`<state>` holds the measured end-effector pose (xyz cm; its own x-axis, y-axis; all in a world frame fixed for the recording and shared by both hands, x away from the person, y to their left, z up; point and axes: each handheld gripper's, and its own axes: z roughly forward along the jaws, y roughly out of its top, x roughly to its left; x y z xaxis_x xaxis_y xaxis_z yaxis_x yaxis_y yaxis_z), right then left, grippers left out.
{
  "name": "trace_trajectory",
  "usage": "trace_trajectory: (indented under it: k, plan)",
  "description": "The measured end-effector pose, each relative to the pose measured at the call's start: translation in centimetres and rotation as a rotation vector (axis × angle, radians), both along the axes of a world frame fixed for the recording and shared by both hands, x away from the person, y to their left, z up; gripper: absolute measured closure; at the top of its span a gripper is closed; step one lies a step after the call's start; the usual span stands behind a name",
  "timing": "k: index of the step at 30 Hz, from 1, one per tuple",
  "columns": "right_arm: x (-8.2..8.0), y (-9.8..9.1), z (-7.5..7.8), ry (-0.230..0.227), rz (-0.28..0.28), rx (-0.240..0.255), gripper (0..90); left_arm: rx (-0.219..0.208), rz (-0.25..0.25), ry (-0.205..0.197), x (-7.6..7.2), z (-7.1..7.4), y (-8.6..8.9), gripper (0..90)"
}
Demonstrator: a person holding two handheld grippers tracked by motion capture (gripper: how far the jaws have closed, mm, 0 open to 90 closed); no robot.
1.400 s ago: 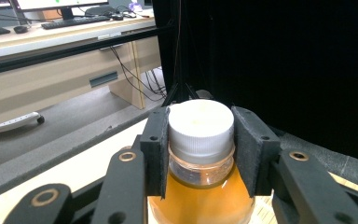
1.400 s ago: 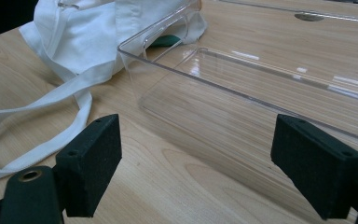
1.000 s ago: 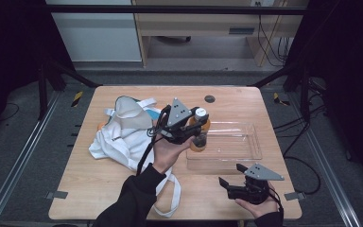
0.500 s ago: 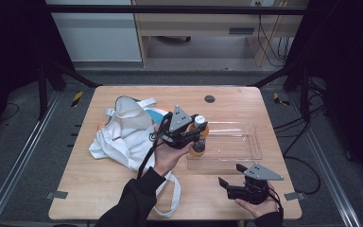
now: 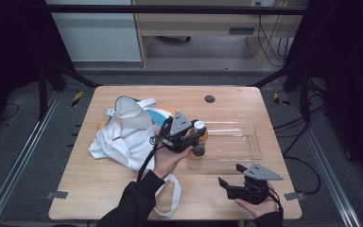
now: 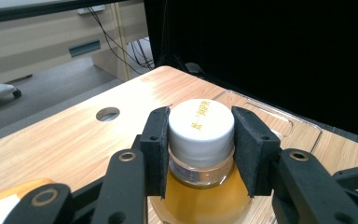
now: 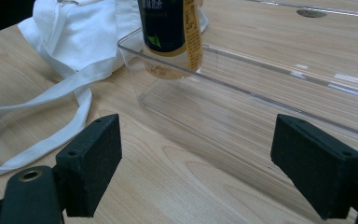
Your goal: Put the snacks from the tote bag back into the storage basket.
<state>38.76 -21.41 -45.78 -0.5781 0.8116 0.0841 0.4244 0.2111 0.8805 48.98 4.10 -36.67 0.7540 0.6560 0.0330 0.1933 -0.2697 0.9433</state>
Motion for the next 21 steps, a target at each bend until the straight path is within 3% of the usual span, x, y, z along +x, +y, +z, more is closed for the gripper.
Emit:
trace_trajectory:
  k: [21]
  plan:
    - [0.0,0.0,0.0,0.002,0.001,-0.004,16.4,0.012,-0.002,0.026,-0.1,-1.7,0.0,59.1]
